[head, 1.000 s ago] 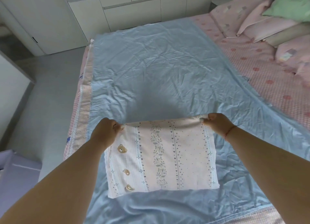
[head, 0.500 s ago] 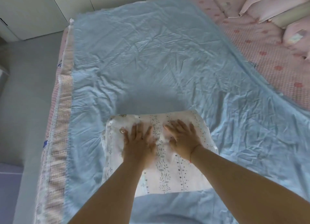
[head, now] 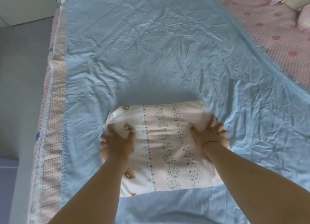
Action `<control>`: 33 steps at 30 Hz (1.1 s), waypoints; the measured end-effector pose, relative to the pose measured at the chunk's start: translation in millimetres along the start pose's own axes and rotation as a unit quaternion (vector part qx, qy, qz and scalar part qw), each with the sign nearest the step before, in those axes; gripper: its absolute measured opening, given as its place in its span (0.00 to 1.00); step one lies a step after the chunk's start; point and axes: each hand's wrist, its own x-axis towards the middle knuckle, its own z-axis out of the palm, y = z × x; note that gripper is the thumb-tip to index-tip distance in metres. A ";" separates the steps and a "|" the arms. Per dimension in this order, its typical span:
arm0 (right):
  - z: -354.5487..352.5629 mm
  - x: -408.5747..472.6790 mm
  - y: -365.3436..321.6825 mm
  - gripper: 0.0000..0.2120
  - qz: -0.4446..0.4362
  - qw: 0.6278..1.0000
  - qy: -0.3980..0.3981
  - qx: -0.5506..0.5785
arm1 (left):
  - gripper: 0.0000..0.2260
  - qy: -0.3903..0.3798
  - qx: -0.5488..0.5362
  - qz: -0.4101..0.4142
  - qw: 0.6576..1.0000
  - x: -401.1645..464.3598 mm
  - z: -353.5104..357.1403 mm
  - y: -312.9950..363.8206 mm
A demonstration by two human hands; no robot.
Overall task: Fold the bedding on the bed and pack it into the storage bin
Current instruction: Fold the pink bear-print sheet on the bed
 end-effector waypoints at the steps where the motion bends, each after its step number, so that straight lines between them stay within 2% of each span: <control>1: -2.7 1.6 0.9 0.51 0.028 0.999 -0.003 0.027 | 0.45 0.002 -0.032 -0.042 0.999 -0.3 -0.6 1.1; 3: -7.2 4.3 1.3 0.52 0.042 0.997 0.006 0.058 | 0.47 -0.012 -0.066 -0.090 0.994 -0.8 -0.3 1.5; 6: -13.9 8.3 1.7 0.50 0.051 0.989 -0.012 0.141 | 0.47 -0.037 -0.131 -0.109 0.985 -2.2 -3.8 3.7; 9: -20.5 13.6 5.8 0.49 0.052 0.973 -0.060 0.215 | 0.37 -0.085 -0.198 -0.088 0.973 -3.6 -11.0 11.4; 11: -23.5 11.7 9.8 0.44 0.052 0.950 -0.081 0.298 | 0.33 -0.101 -0.245 -0.102 0.959 -2.9 -15.1 12.5; 12: -24.8 9.1 12.1 0.41 0.058 0.930 -0.094 0.350 | 0.34 -0.110 -0.283 -0.117 0.946 -2.4 -16.9 11.0; 15: -33.5 -5.4 17.8 0.37 0.068 0.883 -0.128 0.446 | 0.39 -0.183 -0.431 -0.158 0.869 -11.4 -28.4 0.1; 17: -41.1 -14.5 19.8 0.38 0.061 0.877 -0.129 0.459 | 0.39 -0.219 -0.463 -0.156 0.844 -19.9 -37.4 -7.7; 24: -79.0 -72.1 1.9 0.39 0.032 0.864 -0.165 0.475 | 0.19 -0.236 -0.518 -0.116 0.814 -55.2 -99.6 -52.1; 33: -105.7 -158.9 -57.3 0.36 -0.051 0.851 -0.214 0.478 | 0.21 -0.173 -0.563 -0.123 0.799 -96.4 -179.3 -137.9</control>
